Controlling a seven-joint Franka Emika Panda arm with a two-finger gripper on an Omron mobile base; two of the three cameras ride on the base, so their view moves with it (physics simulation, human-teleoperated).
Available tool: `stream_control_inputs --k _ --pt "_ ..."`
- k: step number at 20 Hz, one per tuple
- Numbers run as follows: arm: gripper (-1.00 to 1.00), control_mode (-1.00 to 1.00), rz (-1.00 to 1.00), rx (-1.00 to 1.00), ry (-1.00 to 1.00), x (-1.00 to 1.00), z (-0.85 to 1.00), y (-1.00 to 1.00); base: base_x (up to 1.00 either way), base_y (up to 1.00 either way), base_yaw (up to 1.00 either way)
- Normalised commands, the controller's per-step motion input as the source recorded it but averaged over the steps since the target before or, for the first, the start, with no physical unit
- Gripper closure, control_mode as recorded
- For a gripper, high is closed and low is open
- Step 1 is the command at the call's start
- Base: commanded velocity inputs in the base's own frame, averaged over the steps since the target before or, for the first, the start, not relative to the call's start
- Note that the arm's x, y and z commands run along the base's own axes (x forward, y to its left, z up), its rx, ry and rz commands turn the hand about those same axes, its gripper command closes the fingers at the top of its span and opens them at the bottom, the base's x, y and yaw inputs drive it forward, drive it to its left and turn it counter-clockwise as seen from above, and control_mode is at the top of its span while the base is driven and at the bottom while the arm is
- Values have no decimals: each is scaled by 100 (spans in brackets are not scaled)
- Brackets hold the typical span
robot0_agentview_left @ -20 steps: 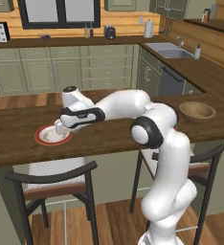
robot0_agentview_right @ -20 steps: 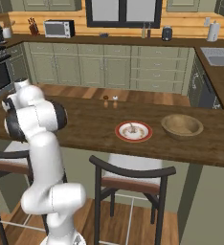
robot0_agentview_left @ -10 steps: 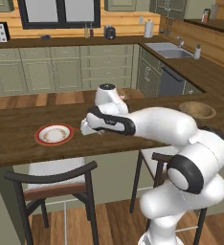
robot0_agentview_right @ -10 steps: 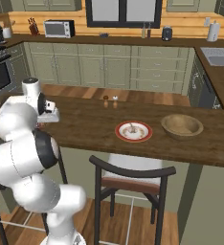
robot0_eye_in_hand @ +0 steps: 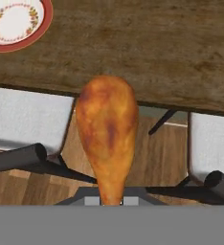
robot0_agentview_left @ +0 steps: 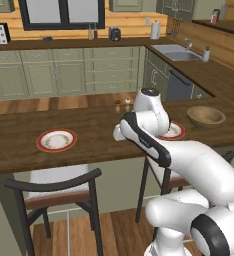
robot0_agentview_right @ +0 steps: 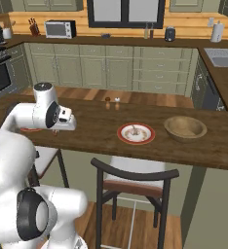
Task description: Pick the chicken drumstick and garlic from their plates and place them in the bowl. Then put the bowl in the fridge.
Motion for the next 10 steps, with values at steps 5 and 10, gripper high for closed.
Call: stream_control_inputs --k 5,10 --pt "100 -100 -10 2 0 -42 40 -46 0 0 0" --pt "100 -100 -5 3 0 -87 25 -49 0 0 0"
